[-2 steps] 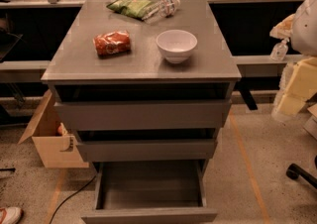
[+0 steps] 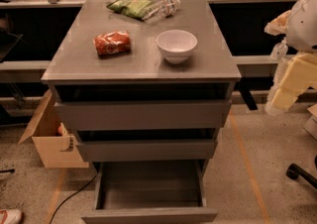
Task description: Place coke can into bottom drawer
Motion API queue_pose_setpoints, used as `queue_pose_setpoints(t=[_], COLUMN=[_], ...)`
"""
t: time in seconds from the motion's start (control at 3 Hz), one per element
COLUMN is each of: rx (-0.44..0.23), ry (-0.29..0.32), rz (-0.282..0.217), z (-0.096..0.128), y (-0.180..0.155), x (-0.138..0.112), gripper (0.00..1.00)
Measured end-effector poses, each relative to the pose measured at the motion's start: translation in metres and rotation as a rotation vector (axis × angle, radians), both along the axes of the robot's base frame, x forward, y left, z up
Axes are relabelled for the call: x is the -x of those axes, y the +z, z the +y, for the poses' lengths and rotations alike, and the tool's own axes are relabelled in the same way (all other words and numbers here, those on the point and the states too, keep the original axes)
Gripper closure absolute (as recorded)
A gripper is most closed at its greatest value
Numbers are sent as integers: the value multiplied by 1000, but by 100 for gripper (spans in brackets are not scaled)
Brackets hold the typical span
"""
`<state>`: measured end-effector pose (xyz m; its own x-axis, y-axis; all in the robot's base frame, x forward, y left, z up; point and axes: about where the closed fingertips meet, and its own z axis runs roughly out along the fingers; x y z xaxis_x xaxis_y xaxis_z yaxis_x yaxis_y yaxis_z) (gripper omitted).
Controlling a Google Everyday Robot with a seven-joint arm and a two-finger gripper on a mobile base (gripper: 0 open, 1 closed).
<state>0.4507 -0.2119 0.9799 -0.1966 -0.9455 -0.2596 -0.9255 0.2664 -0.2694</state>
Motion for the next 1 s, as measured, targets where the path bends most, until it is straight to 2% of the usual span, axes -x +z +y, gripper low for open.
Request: queue_pose_setpoints(t=[0.33,0.67,1.0], rx=[-75,-97,-110], ry=[146,258,375], rz=[-87,-151,-202], z=[31,63,107], y=[14,33,48], x=[-60,-96,-129], gripper=[0,0,0])
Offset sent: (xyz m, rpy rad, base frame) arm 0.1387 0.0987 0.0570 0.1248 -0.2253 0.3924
